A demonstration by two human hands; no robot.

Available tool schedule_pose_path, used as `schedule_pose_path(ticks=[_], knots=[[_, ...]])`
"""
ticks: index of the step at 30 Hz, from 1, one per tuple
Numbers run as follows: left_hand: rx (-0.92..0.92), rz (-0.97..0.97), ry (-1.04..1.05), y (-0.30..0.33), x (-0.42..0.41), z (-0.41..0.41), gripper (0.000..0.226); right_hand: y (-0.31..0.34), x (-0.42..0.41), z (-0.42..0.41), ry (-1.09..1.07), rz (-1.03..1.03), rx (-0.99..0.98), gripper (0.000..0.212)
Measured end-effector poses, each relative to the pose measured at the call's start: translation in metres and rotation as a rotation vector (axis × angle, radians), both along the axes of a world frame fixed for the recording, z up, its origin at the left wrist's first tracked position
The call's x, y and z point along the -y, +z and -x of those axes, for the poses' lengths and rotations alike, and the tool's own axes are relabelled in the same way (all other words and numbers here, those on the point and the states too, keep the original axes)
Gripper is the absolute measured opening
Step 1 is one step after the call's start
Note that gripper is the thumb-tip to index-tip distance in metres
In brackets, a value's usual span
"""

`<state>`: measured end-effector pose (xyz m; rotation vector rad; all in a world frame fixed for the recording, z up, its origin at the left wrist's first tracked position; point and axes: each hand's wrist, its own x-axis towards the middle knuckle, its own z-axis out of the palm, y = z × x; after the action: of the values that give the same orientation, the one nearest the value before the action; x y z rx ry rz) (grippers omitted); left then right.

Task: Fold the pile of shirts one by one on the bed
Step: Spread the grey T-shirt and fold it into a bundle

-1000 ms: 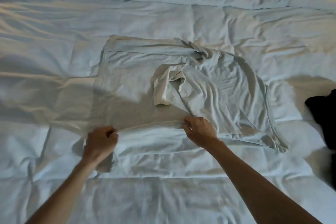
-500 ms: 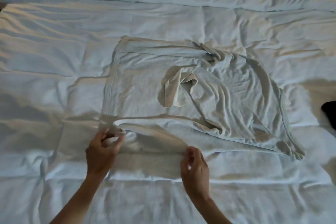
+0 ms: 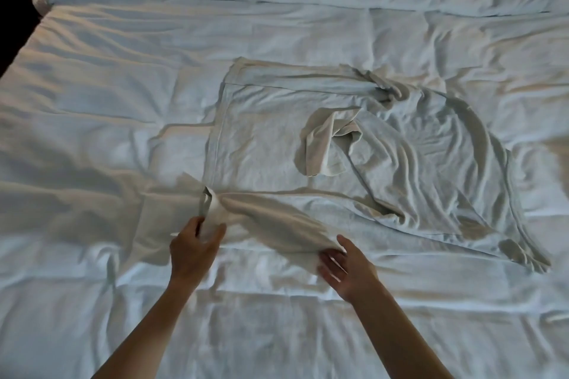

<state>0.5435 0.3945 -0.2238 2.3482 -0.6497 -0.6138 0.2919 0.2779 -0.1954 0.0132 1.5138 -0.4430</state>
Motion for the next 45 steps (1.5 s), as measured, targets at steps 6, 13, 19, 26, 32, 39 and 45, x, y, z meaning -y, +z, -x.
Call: schedule_pose_path(ticks=[6, 13, 19, 26, 32, 39, 45], knots=[[0.222, -0.257, 0.184, -0.012, -0.007, 0.013, 0.069, -0.008, -0.003, -0.002, 0.022, 0.006, 0.027, 0.028], [0.040, -0.230, 0.166, -0.005, 0.012, -0.004, 0.052, -0.015, -0.013, -0.007, -0.022, 0.081, -0.013, 0.019], [0.221, -0.031, 0.153, 0.006, -0.014, -0.022, 0.035, -0.014, -0.033, -0.022, -0.052, 0.148, -0.037, 0.009], [0.243, -0.228, 0.241, -0.006, -0.070, -0.036, 0.033, -0.011, -0.072, -0.021, 0.062, 0.068, 0.095, 0.016], [0.542, 0.106, -0.131, -0.001, -0.020, 0.094, 0.056, -0.002, -0.027, 0.084, -0.211, 0.189, -0.002, 0.015], [0.322, 0.353, -0.805, -0.017, 0.051, 0.265, 0.024, -0.007, 0.045, 0.211, -0.447, 0.320, -0.282, 0.013], [0.423, 0.105, -0.941, -0.033, 0.059, 0.273, 0.036, -0.017, 0.059, 0.247, -0.256, 0.533, -0.545, 0.056]])
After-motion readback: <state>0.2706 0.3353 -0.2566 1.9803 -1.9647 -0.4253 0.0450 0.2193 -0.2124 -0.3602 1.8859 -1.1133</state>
